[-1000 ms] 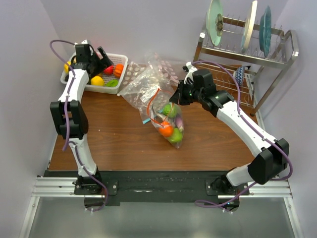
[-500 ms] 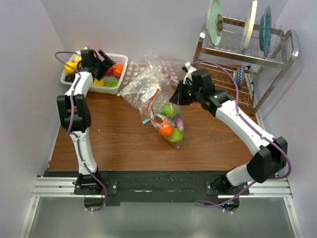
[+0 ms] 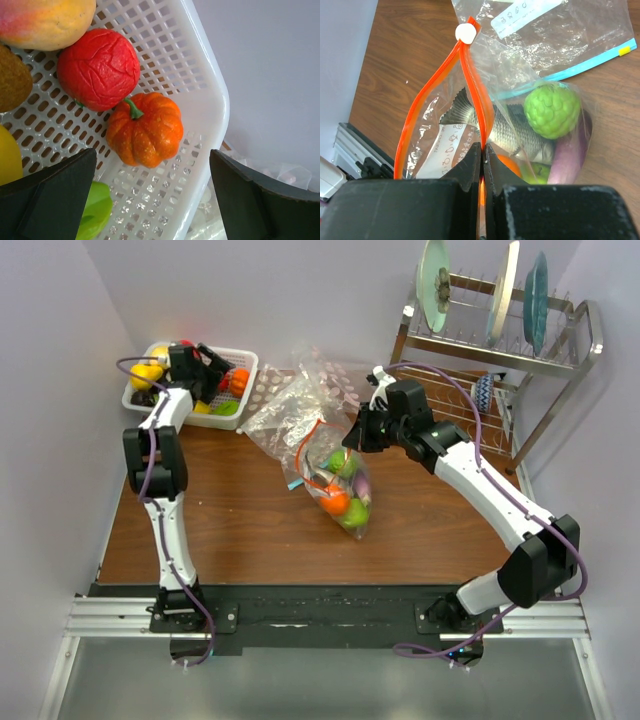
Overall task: Place the food in the zip-top bag and seal the zipper
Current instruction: Pick up the fake vegetable from the bin.
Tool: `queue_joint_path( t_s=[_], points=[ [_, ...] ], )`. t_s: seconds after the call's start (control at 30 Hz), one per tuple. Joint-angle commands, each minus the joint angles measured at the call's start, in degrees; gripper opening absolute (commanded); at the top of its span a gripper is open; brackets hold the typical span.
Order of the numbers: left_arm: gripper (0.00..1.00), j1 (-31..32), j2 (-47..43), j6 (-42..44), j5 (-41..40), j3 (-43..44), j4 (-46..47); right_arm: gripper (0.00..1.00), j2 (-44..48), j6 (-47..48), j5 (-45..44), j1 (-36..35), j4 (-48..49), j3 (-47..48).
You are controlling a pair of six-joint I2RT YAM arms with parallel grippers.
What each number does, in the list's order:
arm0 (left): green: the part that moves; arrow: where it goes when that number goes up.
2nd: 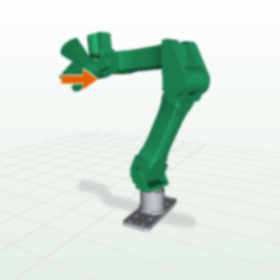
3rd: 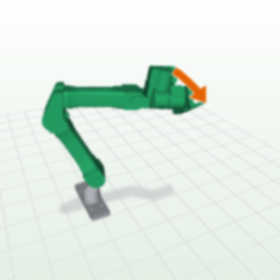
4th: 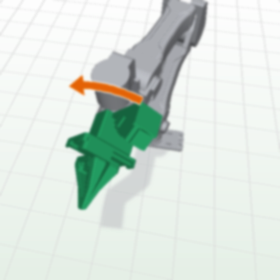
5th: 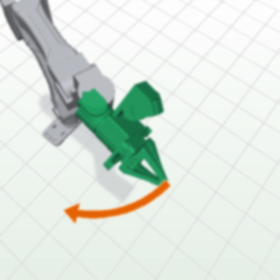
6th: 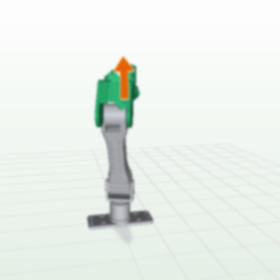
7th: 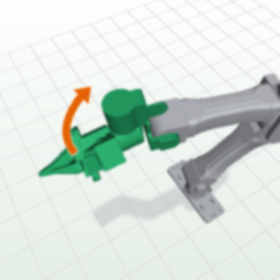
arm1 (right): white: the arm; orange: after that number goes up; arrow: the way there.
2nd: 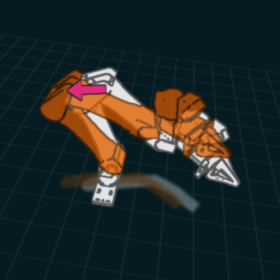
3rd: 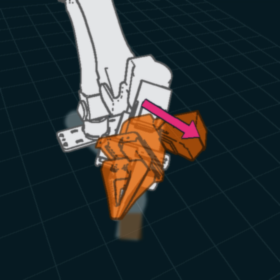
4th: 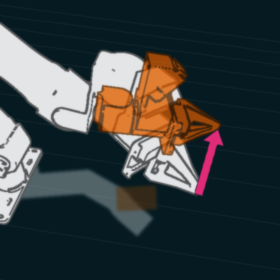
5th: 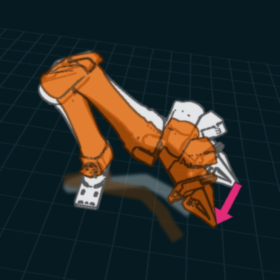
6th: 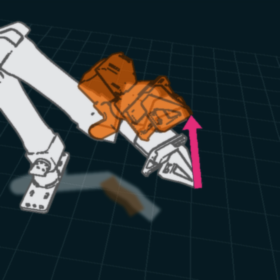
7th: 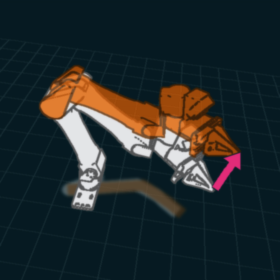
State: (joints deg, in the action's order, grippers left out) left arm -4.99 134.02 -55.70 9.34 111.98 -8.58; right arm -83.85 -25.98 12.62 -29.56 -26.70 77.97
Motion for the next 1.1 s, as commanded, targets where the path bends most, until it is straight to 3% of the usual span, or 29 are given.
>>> queue_joint_path(
  t_s=[0.0,0.4,0.8,1.07],
  points=[
    [1.0,-0.63,2.56,-2.66,-1.43,4.29,1.9,0.0,0.1,1.28,-1.46,0.12,-0.9,3.15],
    [1.0,1.57,8.54,-2.83,-3.98,10.8,-1.0,0.0,-0.7,1.54,-1.55,0.12,-1.25,3.76],
    [0.96,2.89,12.06,-4.68,-4.07,11.85,0.75,0.0,-0.7,1.54,-1.64,0.21,-1.34,3.06],
    [0.65,2.71,10.66,-3.28,-1.78,11.77,3.13,0.0,-0.43,1.28,-1.46,0.12,-1.08,2.53]
  ],
)
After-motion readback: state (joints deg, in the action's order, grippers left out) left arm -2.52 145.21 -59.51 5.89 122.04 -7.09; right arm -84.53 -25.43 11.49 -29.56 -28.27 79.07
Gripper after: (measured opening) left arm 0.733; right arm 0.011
